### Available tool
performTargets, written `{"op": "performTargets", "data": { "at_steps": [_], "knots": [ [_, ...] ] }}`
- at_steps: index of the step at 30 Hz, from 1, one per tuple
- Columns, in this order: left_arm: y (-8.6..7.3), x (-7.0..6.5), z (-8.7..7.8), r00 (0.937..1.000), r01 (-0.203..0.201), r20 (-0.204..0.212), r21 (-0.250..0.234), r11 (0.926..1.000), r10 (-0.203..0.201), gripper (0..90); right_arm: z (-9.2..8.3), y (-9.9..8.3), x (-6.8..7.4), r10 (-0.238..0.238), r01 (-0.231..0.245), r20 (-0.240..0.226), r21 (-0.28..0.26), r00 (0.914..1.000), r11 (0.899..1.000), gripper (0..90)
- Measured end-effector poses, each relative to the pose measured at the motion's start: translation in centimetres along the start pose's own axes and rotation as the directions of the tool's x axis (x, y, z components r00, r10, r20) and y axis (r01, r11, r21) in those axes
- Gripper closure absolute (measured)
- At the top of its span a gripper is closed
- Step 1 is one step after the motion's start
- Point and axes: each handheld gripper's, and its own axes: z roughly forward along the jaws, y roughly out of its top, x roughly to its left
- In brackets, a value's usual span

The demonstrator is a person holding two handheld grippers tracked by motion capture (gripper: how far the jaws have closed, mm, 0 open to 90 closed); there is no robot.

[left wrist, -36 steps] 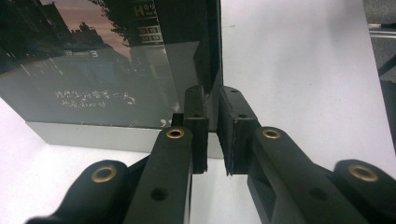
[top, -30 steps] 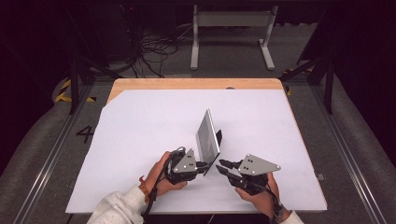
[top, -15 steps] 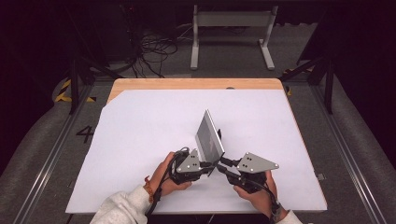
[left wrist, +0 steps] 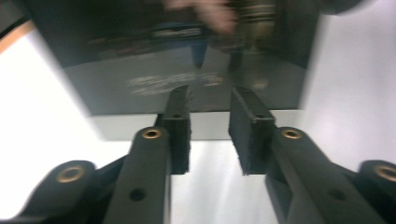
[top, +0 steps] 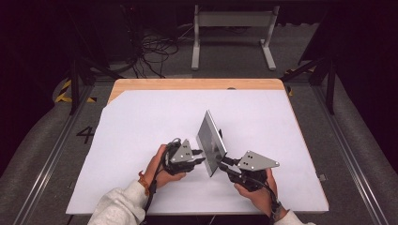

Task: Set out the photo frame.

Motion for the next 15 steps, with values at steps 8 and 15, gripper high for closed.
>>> {"op": "performTargets", "data": {
  "at_steps": [8, 15],
  "knots": [
    [-0.9, 2.0, 0.1, 0.9978, 0.040, -0.053, 0.026, 0.9989, -0.039, 57.8, 0.0, -0.3, 0.3, 0.019, -0.019, 0.024, 0.012, 0.9995, 1.000, 74.2],
    [-0.8, 2.0, 0.2, 0.9981, 0.044, -0.045, 0.025, 0.9987, -0.043, 53.5, 0.8, 0.0, 0.6, 0.058, -0.058, 0.029, 0.004, 0.9979, 0.998, 63.1]
  ]
}}
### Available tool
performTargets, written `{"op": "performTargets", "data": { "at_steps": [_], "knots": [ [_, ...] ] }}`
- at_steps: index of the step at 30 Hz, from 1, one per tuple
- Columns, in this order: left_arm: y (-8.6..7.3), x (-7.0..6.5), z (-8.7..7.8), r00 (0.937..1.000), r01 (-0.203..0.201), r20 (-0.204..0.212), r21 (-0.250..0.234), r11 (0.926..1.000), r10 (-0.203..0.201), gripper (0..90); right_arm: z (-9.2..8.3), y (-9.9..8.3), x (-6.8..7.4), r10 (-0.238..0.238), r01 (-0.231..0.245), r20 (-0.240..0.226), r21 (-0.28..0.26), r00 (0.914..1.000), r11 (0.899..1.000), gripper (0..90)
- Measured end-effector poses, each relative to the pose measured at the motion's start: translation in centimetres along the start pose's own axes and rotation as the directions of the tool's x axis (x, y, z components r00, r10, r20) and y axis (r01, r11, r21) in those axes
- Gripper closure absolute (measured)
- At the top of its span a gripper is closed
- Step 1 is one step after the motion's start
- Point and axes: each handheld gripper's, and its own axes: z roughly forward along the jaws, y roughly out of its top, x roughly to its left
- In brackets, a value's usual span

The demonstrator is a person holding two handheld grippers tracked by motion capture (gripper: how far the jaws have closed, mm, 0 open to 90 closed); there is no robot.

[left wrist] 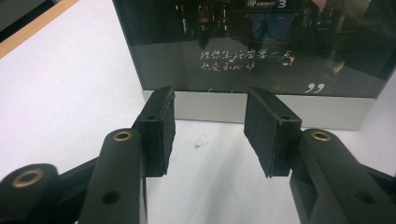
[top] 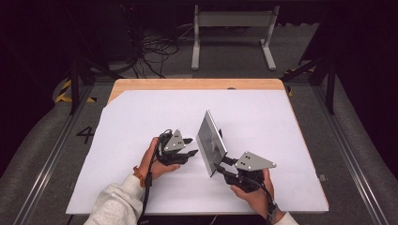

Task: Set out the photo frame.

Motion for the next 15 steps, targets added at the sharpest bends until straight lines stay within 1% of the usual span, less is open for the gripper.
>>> {"op": "performTargets", "data": {
  "at_steps": [2, 3, 6, 9, 10, 11, 13, 15],
  "knots": [
    [-0.01, 0.03, -0.01, 1.0000, 0.002, -0.008, 0.001, 1.0000, -0.002, 52.5, 0.46, 0.10, -0.05, 0.027, -0.027, 0.009, -0.001, 0.9996, 1.000, 60.4],
    [-0.03, 0.03, 0.01, 0.9999, 0.004, -0.012, 0.003, 1.0000, -0.004, 52.1, 0.62, 0.11, -0.07, 0.034, -0.034, 0.014, -0.001, 0.9993, 0.999, 60.7],
    [-0.08, 0.08, 0.01, 0.9998, 0.011, -0.017, 0.007, 0.9999, -0.011, 50.4, 0.94, 0.09, -0.04, 0.036, -0.037, 0.014, 0.005, 0.9992, 0.999, 62.1],
    [-0.10, 0.15, 0.02, 0.9999, 0.007, -0.013, 0.013, 0.9999, -0.007, 49.3, 1.14, -0.08, -0.17, 0.043, -0.043, 0.020, 0.004, 0.9989, 0.999, 67.2],
    [-0.10, 0.14, 0.05, 0.9999, 0.010, -0.008, 0.013, 0.9999, -0.010, 48.9, 1.12, -0.14, -0.32, 0.049, -0.049, 0.017, 0.006, 0.9987, 0.999, 68.3],
    [-0.10, 0.15, 0.09, 0.9999, 0.009, -0.010, 0.014, 0.9999, -0.009, 48.4, 1.10, -0.18, -0.45, 0.053, -0.053, 0.004, 0.004, 0.9986, 0.999, 70.1],
    [-0.08, 0.16, 0.19, 0.9999, 0.011, -0.008, 0.019, 0.9998, -0.011, 47.6, 1.07, -0.20, -0.43, 0.048, -0.048, 0.001, 0.005, 0.9989, 0.999, 70.4],
    [-0.06, 0.28, 0.36, 0.9999, 0.016, -0.005, 0.023, 0.9996, -0.016, 46.2, 1.00, -0.15, -0.42, 0.033, -0.033, 0.003, 0.011, 0.9995, 0.999, 70.7]
  ]
}}
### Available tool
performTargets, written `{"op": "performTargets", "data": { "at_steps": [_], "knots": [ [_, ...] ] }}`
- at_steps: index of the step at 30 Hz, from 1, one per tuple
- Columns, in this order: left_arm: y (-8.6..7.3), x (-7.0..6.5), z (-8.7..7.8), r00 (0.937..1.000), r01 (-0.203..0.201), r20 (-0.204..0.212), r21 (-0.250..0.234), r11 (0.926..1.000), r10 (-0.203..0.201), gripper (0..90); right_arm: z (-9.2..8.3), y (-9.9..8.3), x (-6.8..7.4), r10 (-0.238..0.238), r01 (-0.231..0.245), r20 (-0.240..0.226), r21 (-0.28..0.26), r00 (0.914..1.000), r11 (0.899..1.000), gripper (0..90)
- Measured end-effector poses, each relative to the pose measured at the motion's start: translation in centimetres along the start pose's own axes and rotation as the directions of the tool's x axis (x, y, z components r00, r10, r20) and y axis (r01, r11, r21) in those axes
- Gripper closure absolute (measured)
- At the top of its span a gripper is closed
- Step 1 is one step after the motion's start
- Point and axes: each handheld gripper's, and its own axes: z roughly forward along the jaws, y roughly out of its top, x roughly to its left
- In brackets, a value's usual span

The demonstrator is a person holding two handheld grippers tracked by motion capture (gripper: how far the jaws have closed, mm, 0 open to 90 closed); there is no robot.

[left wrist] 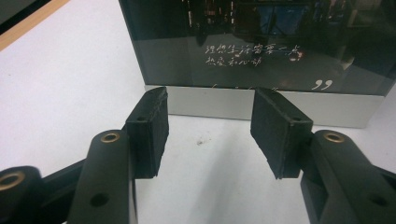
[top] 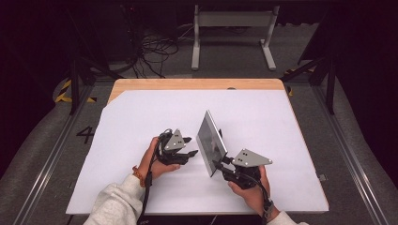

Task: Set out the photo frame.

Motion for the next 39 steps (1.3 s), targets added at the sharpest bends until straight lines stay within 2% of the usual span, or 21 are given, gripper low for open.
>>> {"op": "performTargets", "data": {
  "at_steps": [3, 6, 7, 8, 10, 18, 19, 21, 25, 29, 32, 39],
  "knots": [
    [0.1, 0.3, 0.3, 0.9999, 0.010, 0.006, 0.000, 1.0000, -0.010, 43.5, -0.2, 0.0, -0.3, -0.001, 0.001, -0.007, 0.003, 1.0000, 1.000, 71.6],
    [0.1, 0.6, 0.6, 0.9994, 0.032, 0.009, -0.004, 0.9995, -0.032, 40.6, -0.5, -0.1, -0.7, -0.030, 0.030, 0.007, 0.014, 0.9995, 0.999, 72.6],
    [0.3, 0.8, 0.9, 0.9984, 0.051, 0.024, -0.008, 0.9987, -0.051, 37.8, -0.6, -0.1, -0.8, -0.037, 0.037, 0.011, 0.015, 0.9992, 0.999, 73.0],
    [0.3, 0.8, 0.9, 0.9984, 0.051, 0.024, -0.008, 0.9987, -0.051, 33.3, -0.6, -0.1, -0.8, -0.037, 0.037, 0.011, 0.015, 0.9992, 0.999, 73.0],
    [0.3, 0.9, 1.2, 0.9983, 0.055, 0.021, 0.002, 0.9985, -0.055, 30.3, -0.8, -0.2, -1.1, -0.045, 0.044, 0.011, 0.019, 0.9989, 0.999, 73.3],
    [0.9, 1.7, 2.5, 0.9927, 0.077, 0.094, -0.017, 0.9969, -0.075, 20.9, -1.0, -0.3, -1.2, -0.063, 0.063, 0.018, 0.023, 0.9978, 0.998, 73.7],
    [1.1, 1.8, 2.7, 0.9926, 0.068, 0.102, -0.018, 0.9975, -0.066, 19.5, -1.0, -0.3, -1.1, -0.069, 0.069, 0.019, 0.021, 0.9974, 0.997, 73.8],
    [1.1, 1.8, 2.9, 0.9922, 0.074, 0.102, -0.014, 0.9972, -0.072, 17.8, -0.9, -0.3, -1.0, -0.072, 0.072, 0.026, 0.021, 0.9970, 0.997, 73.8],
    [1.3, 2.2, 3.4, 0.9870, 0.071, 0.146, -0.031, 0.9970, -0.066, 13.7, -0.9, -0.3, -1.2, -0.057, 0.056, 0.014, 0.016, 0.9983, 0.998, 74.0],
    [1.5, 2.3, 3.8, 0.9818, 0.065, 0.180, -0.023, 0.9976, -0.060, 10.5, -0.9, -0.3, -1.2, -0.060, 0.060, 0.018, 0.018, 0.9980, 0.998, 73.9],
    [1.5, 2.6, 3.8, 0.9826, 0.066, 0.176, -0.026, 0.9975, -0.060, 10.1, -0.9, -0.4, -1.2, -0.058, 0.058, 0.014, 0.017, 0.9982, 0.998, 73.7],
    [1.2, 3.1, 4.6, 0.9794, 0.064, 0.192, -0.006, 0.9979, -0.062, 9.4, -0.6, -0.5, -1.1, -0.065, 0.064, 0.009, 0.034, 0.9979, 0.997, 73.0]
  ]
}}
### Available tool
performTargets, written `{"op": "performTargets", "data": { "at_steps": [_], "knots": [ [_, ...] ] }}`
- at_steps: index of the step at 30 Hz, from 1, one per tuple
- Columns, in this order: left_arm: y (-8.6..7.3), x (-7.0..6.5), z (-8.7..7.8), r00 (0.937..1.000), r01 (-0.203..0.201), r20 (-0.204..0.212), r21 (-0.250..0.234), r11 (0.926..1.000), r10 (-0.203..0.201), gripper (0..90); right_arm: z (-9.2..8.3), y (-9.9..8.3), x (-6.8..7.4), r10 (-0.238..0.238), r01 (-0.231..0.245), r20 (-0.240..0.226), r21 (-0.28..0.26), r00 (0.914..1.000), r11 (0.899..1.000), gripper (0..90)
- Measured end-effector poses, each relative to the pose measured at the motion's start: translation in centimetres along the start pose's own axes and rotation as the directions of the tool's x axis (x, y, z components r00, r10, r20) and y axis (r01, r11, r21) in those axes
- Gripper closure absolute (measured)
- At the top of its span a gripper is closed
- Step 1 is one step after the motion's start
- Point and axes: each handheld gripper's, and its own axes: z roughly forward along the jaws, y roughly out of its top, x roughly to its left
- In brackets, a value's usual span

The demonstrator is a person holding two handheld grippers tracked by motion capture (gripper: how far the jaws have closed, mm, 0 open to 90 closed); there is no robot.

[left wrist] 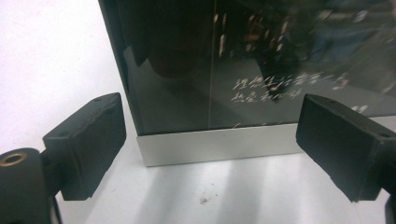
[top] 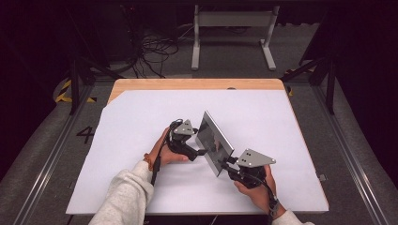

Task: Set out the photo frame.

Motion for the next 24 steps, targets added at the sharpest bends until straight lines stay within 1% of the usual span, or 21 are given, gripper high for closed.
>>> {"op": "performTargets", "data": {
  "at_steps": [2, 3, 5, 6, 7, 9, 11, 15, 17, 19, 22, 24],
  "knots": [
    [0.0, 0.1, 0.2, 1.0000, -0.009, -0.002, 0.002, 1.0000, 0.009, 9.2, 0.1, 0.0, 0.0, -0.002, 0.002, -0.006, 0.006, 1.0000, 1.000, 73.0],
    [0.0, 0.1, 0.3, 0.9999, -0.010, 0.007, -0.001, 1.0000, 0.010, 9.3, 0.1, -0.1, 0.0, 0.001, -0.001, -0.009, 0.010, 1.0000, 1.000, 73.0],
    [0.0, 0.3, 0.5, 0.9998, -0.010, 0.019, 0.016, 0.9998, 0.009, 9.7, 0.2, -0.1, -0.1, -0.001, 0.001, -0.011, 0.011, 0.9999, 1.000, 73.1],
    [0.0, 0.4, 0.7, 0.9991, -0.008, 0.042, 0.024, 0.9997, 0.007, 9.8, 0.2, 0.0, -0.1, -0.001, 0.001, -0.011, 0.012, 0.9999, 1.000, 73.1],
    [0.0, 0.4, 0.7, 0.9989, -0.006, 0.047, 0.024, 0.9997, 0.004, 9.7, 0.2, 0.0, -0.1, -0.002, 0.002, -0.012, 0.014, 0.9999, 1.000, 73.2],
    [0.1, 0.4, 0.7, 0.9988, -0.007, 0.048, 0.026, 0.9996, 0.006, 9.7, 0.1, 0.0, -0.1, -0.002, 0.002, -0.013, 0.016, 0.9999, 1.000, 73.3],
    [0.1, 0.4, 0.5, 0.9991, -0.010, 0.041, 0.029, 0.9995, 0.009, 12.7, 0.1, 0.0, -0.2, -0.003, 0.004, -0.013, 0.018, 0.9999, 1.000, 73.5],
    [0.0, 0.4, 0.0, 0.9989, -0.028, 0.040, 0.055, 0.9981, 0.026, 19.0, -0.1, -0.1, -0.5, 0.007, -0.007, -0.009, 0.015, 0.9999, 1.000, 75.5],
    [0.0, 0.4, -0.1, 0.9988, -0.027, 0.042, 0.056, 0.9981, 0.025, 20.8, -0.2, -0.2, -0.5, 0.010, -0.010, -0.007, 0.015, 0.9999, 1.000, 76.2],
    [-0.1, 0.2, -0.4, 0.9990, -0.023, 0.040, 0.062, 0.9978, 0.020, 22.6, -0.3, -0.3, -0.7, 0.017, -0.017, 0.000, 0.015, 0.9999, 1.000, 77.3],
    [-0.3, -0.2, -0.9, 0.9991, -0.034, 0.028, 0.081, 0.9962, 0.032, 24.7, -0.5, -0.4, -1.0, 0.026, -0.026, 0.008, 0.013, 0.9996, 1.000, 79.0],
    [-0.4, -0.3, -1.1, 0.9994, -0.029, 0.024, 0.089, 0.9956, 0.027, 26.2, -0.5, -0.4, -1.2, 0.037, -0.037, 0.007, 0.009, 0.9993, 0.999, 79.3]
  ]
}}
